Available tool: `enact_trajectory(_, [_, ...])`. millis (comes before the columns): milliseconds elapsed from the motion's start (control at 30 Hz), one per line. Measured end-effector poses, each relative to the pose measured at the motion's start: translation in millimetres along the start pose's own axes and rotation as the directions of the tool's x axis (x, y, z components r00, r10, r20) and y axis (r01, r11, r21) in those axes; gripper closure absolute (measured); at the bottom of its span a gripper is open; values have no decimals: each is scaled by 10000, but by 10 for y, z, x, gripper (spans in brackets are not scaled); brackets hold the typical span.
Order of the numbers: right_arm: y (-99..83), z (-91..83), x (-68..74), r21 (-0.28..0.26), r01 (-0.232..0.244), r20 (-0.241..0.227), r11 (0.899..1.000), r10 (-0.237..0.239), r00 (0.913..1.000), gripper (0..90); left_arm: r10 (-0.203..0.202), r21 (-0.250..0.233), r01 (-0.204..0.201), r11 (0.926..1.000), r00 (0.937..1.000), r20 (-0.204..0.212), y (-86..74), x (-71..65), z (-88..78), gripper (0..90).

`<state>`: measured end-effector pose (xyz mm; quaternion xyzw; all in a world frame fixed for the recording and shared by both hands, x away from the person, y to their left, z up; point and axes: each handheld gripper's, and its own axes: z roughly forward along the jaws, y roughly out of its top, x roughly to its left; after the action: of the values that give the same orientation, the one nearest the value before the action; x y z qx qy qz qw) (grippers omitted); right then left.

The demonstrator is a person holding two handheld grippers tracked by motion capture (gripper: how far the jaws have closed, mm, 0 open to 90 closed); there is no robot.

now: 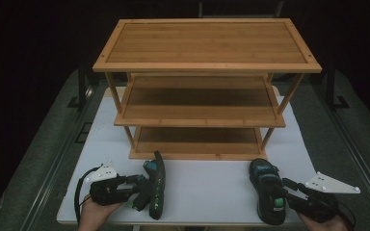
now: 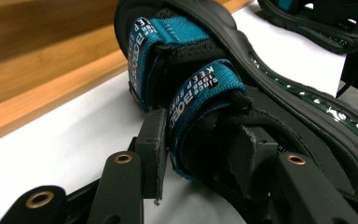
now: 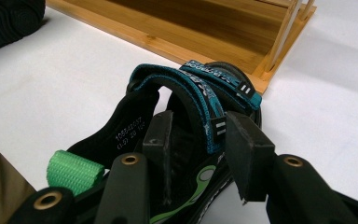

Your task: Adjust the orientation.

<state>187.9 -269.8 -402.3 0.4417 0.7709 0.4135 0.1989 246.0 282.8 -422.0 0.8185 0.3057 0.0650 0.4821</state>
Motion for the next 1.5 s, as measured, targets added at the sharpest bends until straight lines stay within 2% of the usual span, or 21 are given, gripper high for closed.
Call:
enact_trajectory(133, [-1, 4, 3, 20, 9, 28, 10000, -9, 10000, 612, 126, -190, -124, 9997, 9999, 74, 70, -47, 16, 587])
enact_trajectory(267, [-4, 11, 6, 63, 19, 42, 10000, -19, 10000, 610, 186, -169, -185, 9997, 9998, 63, 133, -85, 69, 589])
enact_trajectory(433, [-13, 9, 0, 93, 26, 35, 10000, -26, 10000, 610, 216, 45, -216, 9998, 9997, 84, 198, -125, 216, 589])
enact_trajectory(467, [-18, 11, -1, 105, 28, 32, 9999, -29, 10000, 610, 107, 72, -109, 9999, 9995, 293, 216, -132, 280, 583])
enact_trajectory(500, [-23, 12, -2, 111, 11, 23, 9999, -12, 10000, 610, 107, 72, -109, 9999, 9995, 293, 216, -132, 280, 572])
enact_trajectory(533, [-27, 13, -4, 109, -2, 5, 9999, 2, 10000, 611, 31, -6, -30, 10000, 9986, 526, 234, -153, 324, 571])
enact_trajectory(700, [-38, 12, -10, 142, -28, -17, 9999, 29, 10000, 609, 356, 229, -373, 9990, 9970, 681, 378, -305, 541, 560])
enact_trajectory(767, [-42, 10, -10, 142, -30, -8, 9999, 30, 10000, 605, 370, 271, -389, 9989, 9971, 667, 406, -345, 588, 560])
enact_trajectory(933, [-43, 13, -16, 146, -120, -55, 9998, 121, 9999, 577, 620, 347, -631, 9974, 9976, 320, 426, -421, 615, 557])
enact_trajectory(1167, [-42, 30, -19, 238, -409, 111, 9989, 406, 9991, 534, 466, 462, -463, 9979, 9989, -51, 401, -459, 614, 557])
enact_trajectory(1333, [-23, 86, -8, 515, -545, 128, 9972, 539, 9985, 589, 520, 605, -500, 9969, 9981, -317, 412, -503, 620, 572])
enact_trajectory(1433, [-9, 114, 29, 626, -334, 351, 9975, 312, 9989, 628, 534, 635, -504, 9967, 9975, -465, 413, -517, 625, 593])
enact_trajectory(1500, [-7, 116, 30, 648, -235, 443, 9976, 207, 9988, 656, 721, 660, -677, 9955, 9951, -678, 414, -536, 619, 631])
